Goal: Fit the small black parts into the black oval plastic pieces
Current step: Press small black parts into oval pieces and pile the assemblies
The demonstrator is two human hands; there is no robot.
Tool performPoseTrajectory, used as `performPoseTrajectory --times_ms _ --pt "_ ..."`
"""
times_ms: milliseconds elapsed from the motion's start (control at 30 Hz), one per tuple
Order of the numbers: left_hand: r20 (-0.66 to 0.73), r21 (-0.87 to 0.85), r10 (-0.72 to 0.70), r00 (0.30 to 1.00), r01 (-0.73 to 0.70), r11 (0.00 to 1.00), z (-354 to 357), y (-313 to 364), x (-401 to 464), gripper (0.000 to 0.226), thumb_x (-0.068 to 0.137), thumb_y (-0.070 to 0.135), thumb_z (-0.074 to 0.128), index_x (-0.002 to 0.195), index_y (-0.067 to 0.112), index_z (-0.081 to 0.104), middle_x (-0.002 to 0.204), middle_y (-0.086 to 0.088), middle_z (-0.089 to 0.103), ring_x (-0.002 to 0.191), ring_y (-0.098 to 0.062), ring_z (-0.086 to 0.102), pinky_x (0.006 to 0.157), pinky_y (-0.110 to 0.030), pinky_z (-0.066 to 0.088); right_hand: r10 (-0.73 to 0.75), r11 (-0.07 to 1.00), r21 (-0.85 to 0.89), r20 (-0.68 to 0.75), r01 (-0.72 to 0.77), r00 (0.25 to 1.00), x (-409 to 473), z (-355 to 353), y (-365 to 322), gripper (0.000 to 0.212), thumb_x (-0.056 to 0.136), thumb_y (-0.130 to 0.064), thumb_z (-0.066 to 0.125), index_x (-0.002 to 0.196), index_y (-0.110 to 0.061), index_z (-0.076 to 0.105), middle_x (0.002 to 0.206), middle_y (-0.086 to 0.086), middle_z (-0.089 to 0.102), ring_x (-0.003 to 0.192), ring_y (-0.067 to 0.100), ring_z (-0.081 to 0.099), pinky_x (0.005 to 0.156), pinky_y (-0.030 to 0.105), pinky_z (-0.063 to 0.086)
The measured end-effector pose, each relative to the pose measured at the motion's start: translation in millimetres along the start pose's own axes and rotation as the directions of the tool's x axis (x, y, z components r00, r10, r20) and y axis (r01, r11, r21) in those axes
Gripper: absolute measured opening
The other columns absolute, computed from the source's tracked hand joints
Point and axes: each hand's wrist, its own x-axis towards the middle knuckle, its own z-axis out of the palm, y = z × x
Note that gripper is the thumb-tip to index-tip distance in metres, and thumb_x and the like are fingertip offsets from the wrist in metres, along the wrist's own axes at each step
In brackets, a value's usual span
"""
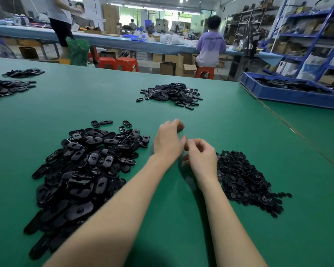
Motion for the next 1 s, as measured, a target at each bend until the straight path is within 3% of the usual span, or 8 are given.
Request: performPoseTrajectory --times_ms 100,267,367,467,633,767,1000 --pt "-0.031 -0.002 0.034 0.999 -0.034 0.999 -14.3 0.6 -31.0 0.023 0.088 0.026 0.068 0.11 0.025 0.063 0.108 0.006 0.066 0.101 -0.018 0.056 0.083 -0.034 0.048 0.008 0.997 0.082 0.002 -0.008 1.0 -2.8 -2.5 -1.8 0.022 0.096 -0.034 0.066 0.085 -0.016 0.07 0.088 0.006 0.075 0.06 0.018 0.066 0.063 0.034 0.053" --pt "0.03 0.112 0.086 0.996 -0.089 0.99 -43.8 1.6 -45.1 0.021 0.089 0.029 0.066 0.109 0.027 0.063 0.106 0.007 0.066 0.107 -0.018 0.053 0.087 -0.033 0.046 -0.026 0.999 0.031 0.043 0.025 0.999 -7.9 -1.5 -3.5 0.023 0.096 -0.038 0.066 0.088 -0.017 0.07 0.09 0.006 0.073 0.055 0.013 0.062 0.07 0.042 0.055" --pt "0.054 0.185 0.054 0.997 -0.063 0.981 -68.8 -4.0 -37.7 0.021 0.089 0.03 0.066 0.11 0.027 0.065 0.108 0.006 0.068 0.11 -0.019 0.052 0.093 -0.034 0.047 -0.042 0.999 -0.027 0.06 0.044 0.997 -9.7 0.2 -2.8 0.023 0.095 -0.04 0.066 0.087 -0.019 0.07 0.089 0.003 0.074 0.054 0.011 0.061 0.07 0.039 0.054" --pt "0.122 0.265 -0.017 0.992 -0.016 0.964 -98.0 -17.6 -29.2 0.02 0.088 0.026 0.066 0.108 0.026 0.067 0.107 0.005 0.069 0.113 -0.022 0.052 0.097 -0.038 0.047 -0.055 0.996 -0.065 0.072 0.06 0.996 -10.0 0.2 -1.3 0.023 0.095 -0.042 0.065 0.086 -0.021 0.069 0.09 0.0 0.073 0.057 0.009 0.062 0.063 0.026 0.048" --pt "0.239 0.435 -0.273 0.932 0.148 0.888 -135.8 -38.4 -18.6 0.024 0.087 0.019 0.061 0.109 0.027 0.06 0.115 -0.003 0.063 0.121 -0.027 0.042 0.105 -0.043 0.043 -0.117 0.964 -0.223 0.124 0.142 0.985 -12.7 4.8 0.0 0.018 0.093 -0.045 0.065 0.086 -0.029 0.068 0.085 -0.012 0.07 0.074 0.019 0.069 0.071 0.032 0.051" --pt "0.206 0.488 -0.408 0.889 0.267 0.831 -142.2 -43.7 -21.8 0.027 0.084 0.014 0.055 0.109 0.025 0.058 0.118 -0.008 0.058 0.122 -0.03 0.045 0.105 -0.045 0.04 -0.127 0.955 -0.251 0.133 0.158 0.983 -12.9 4.4 0.0 0.019 0.092 -0.047 0.065 0.085 -0.03 0.068 0.085 -0.013 0.07 0.074 0.018 0.07 0.074 0.033 0.052" --pt "0.141 0.437 -0.418 0.897 0.322 0.84 -139.1 -45.4 -25.4 0.022 0.085 0.011 0.057 0.094 0.03 0.059 0.111 -0.003 0.064 0.109 -0.027 0.055 0.105 -0.044 0.044 -0.113 0.963 -0.228 0.136 0.142 0.984 -13.7 2.7 -0.9 0.019 0.093 -0.045 0.065 0.086 -0.028 0.069 0.086 -0.01 0.071 0.074 0.019 0.069 0.066 0.029 0.047"
